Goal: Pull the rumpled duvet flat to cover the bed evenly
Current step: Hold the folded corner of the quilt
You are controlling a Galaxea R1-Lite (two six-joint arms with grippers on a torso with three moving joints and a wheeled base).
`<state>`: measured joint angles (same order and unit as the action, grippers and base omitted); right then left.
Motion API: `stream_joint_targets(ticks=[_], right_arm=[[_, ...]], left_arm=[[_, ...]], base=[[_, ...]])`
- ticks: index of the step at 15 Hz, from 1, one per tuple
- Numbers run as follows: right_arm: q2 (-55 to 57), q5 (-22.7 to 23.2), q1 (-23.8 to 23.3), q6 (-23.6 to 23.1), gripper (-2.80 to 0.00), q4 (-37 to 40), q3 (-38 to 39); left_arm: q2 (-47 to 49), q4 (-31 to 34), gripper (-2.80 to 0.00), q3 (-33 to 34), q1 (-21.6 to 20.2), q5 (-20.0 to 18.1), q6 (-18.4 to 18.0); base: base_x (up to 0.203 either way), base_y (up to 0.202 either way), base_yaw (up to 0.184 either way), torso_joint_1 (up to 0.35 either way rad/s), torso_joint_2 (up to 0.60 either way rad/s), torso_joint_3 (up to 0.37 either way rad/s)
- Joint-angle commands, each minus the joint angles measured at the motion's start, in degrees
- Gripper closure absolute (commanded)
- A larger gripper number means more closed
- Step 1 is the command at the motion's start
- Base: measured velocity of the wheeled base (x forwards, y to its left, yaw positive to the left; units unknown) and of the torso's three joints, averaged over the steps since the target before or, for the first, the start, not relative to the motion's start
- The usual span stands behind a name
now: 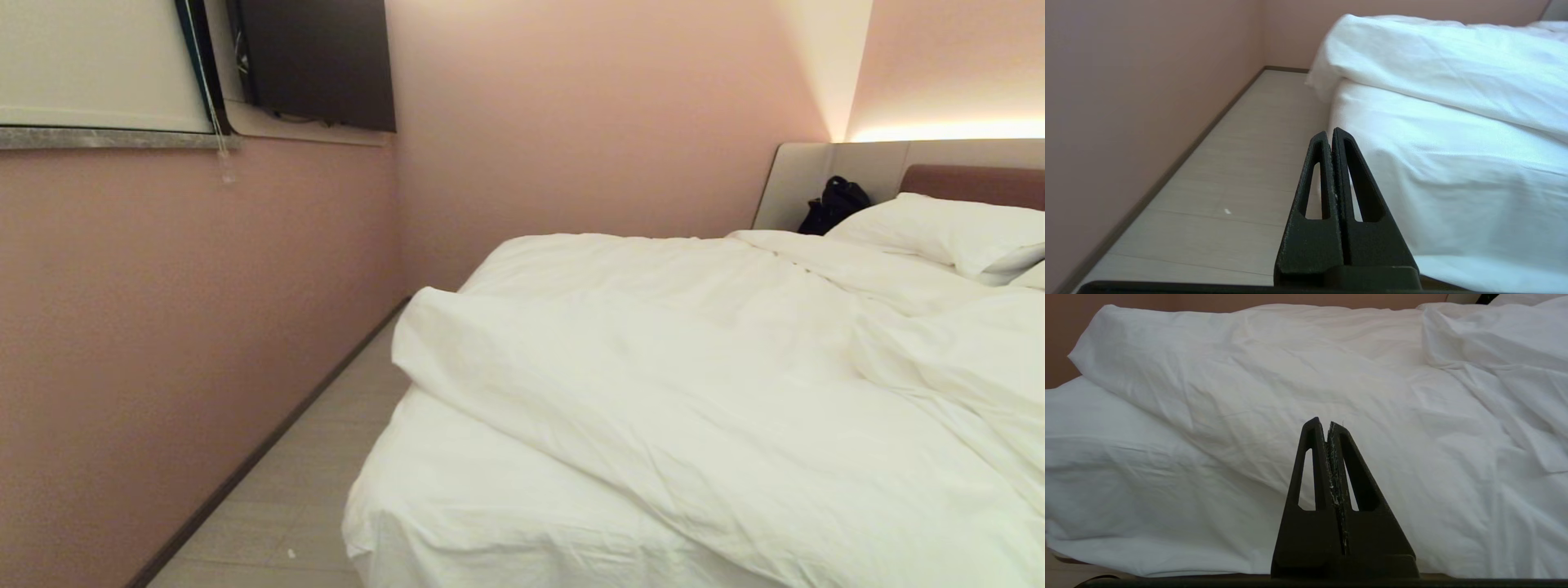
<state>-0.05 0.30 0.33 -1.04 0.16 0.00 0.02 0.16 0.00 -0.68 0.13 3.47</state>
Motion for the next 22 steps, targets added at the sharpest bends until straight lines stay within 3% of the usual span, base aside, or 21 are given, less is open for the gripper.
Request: stream_joint_targets(ticks=[1,22], right_arm=[[0.0,0.0,0.0,0.0,0.00,0.0,0.0],[0.0,0.0,0.0,0.0,0.00,0.0,0.0]], left_arm=[[0.0,-0.1,0.00,0.0,0.0,0.0,-0.1],[0.0,0.0,0.00,0.0,0.0,0.0,0.0]], base=[[0.000,-0.192,-0.003,0.002,0.00,0.002],[0.000,-0.194,-0.001,0.001,0.00,0.003]])
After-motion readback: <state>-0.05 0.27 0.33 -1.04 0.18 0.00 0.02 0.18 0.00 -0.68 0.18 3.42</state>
